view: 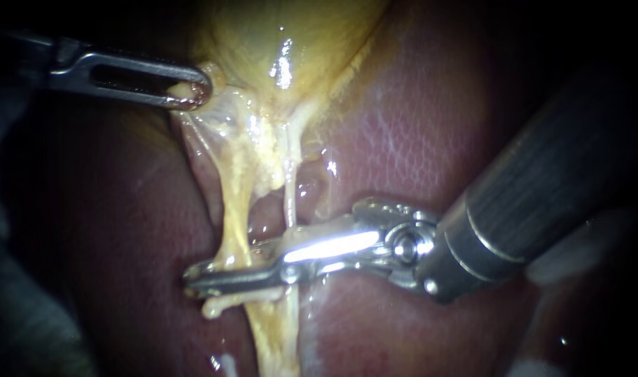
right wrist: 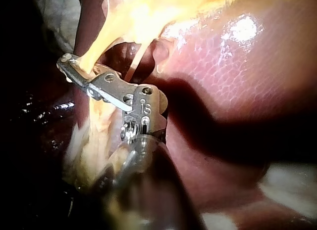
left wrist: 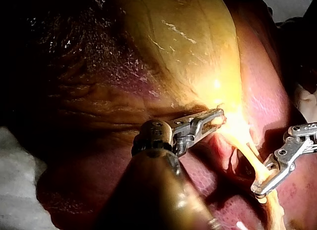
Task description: Clipping second clip left tube
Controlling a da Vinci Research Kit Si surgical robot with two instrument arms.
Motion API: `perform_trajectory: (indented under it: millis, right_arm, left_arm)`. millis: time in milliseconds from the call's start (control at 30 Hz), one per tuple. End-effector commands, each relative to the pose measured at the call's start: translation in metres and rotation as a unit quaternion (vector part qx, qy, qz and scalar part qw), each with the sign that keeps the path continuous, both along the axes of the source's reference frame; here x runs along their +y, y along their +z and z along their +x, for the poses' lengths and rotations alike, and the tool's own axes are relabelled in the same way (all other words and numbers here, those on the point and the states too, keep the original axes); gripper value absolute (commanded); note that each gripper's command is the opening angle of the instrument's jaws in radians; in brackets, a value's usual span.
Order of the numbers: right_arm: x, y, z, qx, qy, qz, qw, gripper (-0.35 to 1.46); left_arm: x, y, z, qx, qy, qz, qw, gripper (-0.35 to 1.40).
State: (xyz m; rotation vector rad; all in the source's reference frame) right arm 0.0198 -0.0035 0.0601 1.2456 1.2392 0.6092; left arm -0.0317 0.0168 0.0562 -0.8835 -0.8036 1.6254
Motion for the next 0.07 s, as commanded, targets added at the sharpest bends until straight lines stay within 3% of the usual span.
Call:
perform_trajectory:
  millis: [33, 67]
  right_arm:
    - [-0.0001, 0.0001, 0.0, 0.0, 0.0, -0.001, 1.0, -0.35]
    - [-0.0001, 0.0002, 0.0, 0.0, 0.0, -0.001, 1.0, -0.35]
  left_arm:
    - [0.0, 0.0001, 0.0, 0.0, 0.0, 0.0, 1.0, -0.35]
    - [0.0, 0.0001, 0.0, 0.0, 0.0, 0.0, 1.0, -0.35]
